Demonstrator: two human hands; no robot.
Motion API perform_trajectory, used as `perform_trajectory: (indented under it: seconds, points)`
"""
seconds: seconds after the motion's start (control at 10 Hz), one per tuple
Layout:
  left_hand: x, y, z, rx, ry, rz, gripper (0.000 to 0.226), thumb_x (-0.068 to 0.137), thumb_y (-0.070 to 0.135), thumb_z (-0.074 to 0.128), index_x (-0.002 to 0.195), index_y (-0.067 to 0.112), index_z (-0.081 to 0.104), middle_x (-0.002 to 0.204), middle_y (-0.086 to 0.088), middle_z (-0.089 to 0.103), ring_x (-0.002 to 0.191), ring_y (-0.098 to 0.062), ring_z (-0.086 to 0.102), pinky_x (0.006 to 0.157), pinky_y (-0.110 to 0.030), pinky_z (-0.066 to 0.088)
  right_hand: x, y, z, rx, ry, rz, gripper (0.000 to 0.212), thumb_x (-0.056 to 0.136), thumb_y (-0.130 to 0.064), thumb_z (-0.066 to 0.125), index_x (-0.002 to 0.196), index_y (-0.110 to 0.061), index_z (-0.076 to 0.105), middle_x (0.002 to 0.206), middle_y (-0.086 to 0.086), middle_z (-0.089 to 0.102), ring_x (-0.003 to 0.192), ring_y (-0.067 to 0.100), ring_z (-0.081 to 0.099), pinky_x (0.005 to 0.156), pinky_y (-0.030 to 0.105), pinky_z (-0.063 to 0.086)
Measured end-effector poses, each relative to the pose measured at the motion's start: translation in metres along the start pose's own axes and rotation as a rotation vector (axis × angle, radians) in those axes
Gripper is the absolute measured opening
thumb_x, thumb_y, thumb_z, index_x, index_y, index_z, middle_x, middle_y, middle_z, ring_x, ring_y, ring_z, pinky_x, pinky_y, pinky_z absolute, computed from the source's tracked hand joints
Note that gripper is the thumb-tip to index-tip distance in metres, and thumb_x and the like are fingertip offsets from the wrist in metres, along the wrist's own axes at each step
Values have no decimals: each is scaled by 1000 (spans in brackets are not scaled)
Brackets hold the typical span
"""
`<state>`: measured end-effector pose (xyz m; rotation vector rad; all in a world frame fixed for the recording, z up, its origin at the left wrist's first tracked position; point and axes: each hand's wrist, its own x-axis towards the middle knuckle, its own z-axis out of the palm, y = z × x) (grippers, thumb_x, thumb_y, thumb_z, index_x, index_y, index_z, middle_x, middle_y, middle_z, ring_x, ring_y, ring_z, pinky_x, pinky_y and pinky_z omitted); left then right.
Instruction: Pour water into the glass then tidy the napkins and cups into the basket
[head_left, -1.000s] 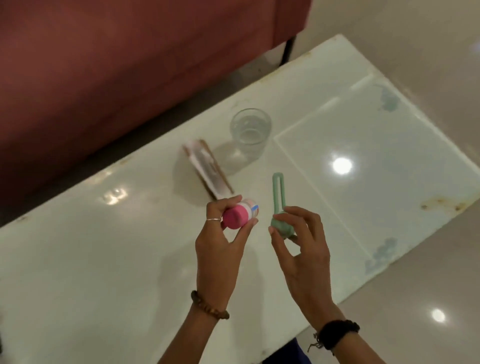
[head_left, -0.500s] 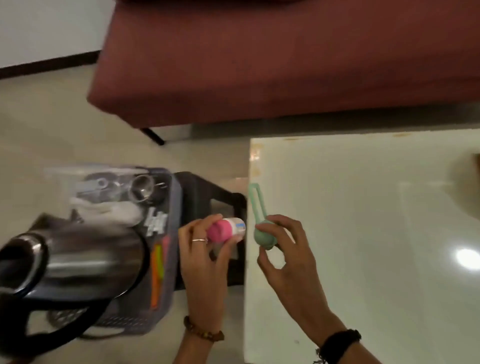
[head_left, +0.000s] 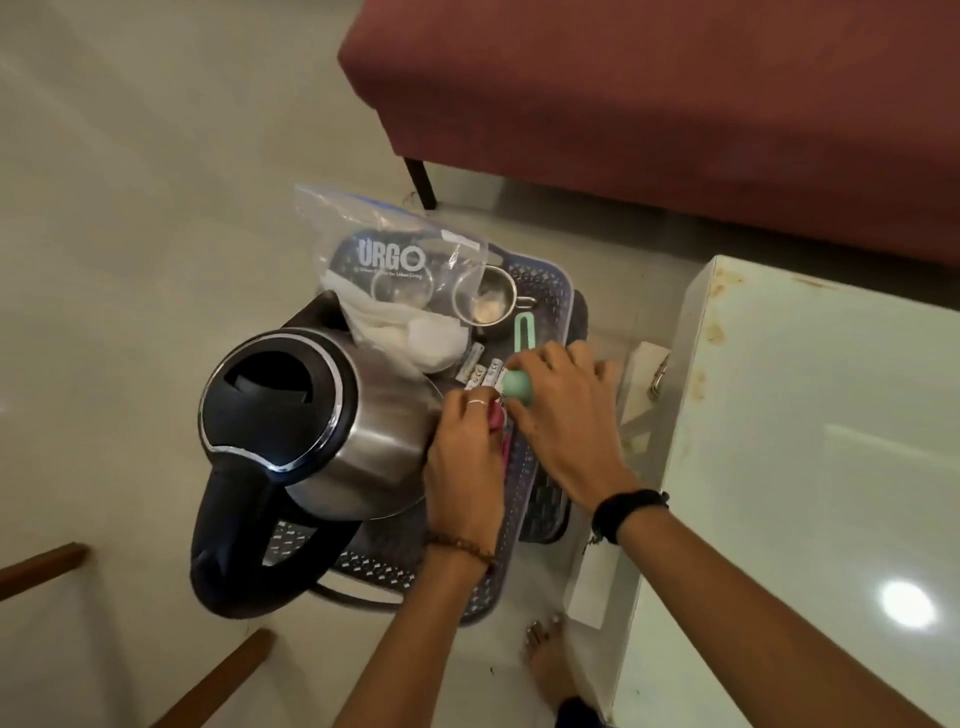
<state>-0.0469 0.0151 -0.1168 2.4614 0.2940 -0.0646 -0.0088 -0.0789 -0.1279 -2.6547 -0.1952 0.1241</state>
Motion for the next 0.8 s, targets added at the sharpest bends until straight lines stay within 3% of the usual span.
perform_trajectory:
  seconds: [0.2,0.3,0.4,0.5,0.6,0.7,0.8]
  points:
    - [14,7,5,-74,5,-71,27,89,19,50,116,15,51,122,-5,52,105,-26,58,85,-34,48,11,0,10,-170,51,14,13,89,-26,53,98,-17,51,95,3,63,90,23,42,78,38,28]
    - [18,6,8,-87,-32,-84,41,83,19,46,123,14,47,130,-7,46,112,-28,53,93,-36,44,11,-4,10,-260,68,27,9,90,-17,49,86,-15,56,84,3,64,88,23,42,75,36,27]
    - [26,-2,13,-124,-73,-102,44,88,13,51,131,16,41,135,-9,44,121,-25,47,102,-36,40,7,-2,9,-223,41,14,14,92,-17,44,90,-15,58,94,3,62,93,24,42,77,36,28]
    - [27,-5,16,-67,-142,-47,57,88,4,51,140,15,30,149,-10,26,132,-26,37,106,-43,39,-4,6,3,-117,53,-29,16,93,-17,45,100,-15,59,112,3,61,98,24,44,80,36,29]
    - [17,-5,15,0,-119,-4,59,89,6,51,141,19,27,153,-8,19,133,-25,35,103,-45,43,-21,15,-6,10,92,-19,18,92,-17,48,103,-14,61,112,3,62,97,24,48,79,35,31]
    - [-4,9,9,-26,25,151,37,93,10,48,130,11,45,143,-12,37,129,-26,42,102,-40,44,-43,32,-15,109,115,-8,16,92,-15,49,100,-13,62,104,5,64,94,25,52,79,36,37]
    - [-39,33,14,-47,113,415,23,89,1,51,110,3,61,121,-18,57,117,-26,52,103,-28,40,-73,55,-21,179,157,8,12,89,-10,53,96,-10,62,97,8,66,86,26,56,73,34,42]
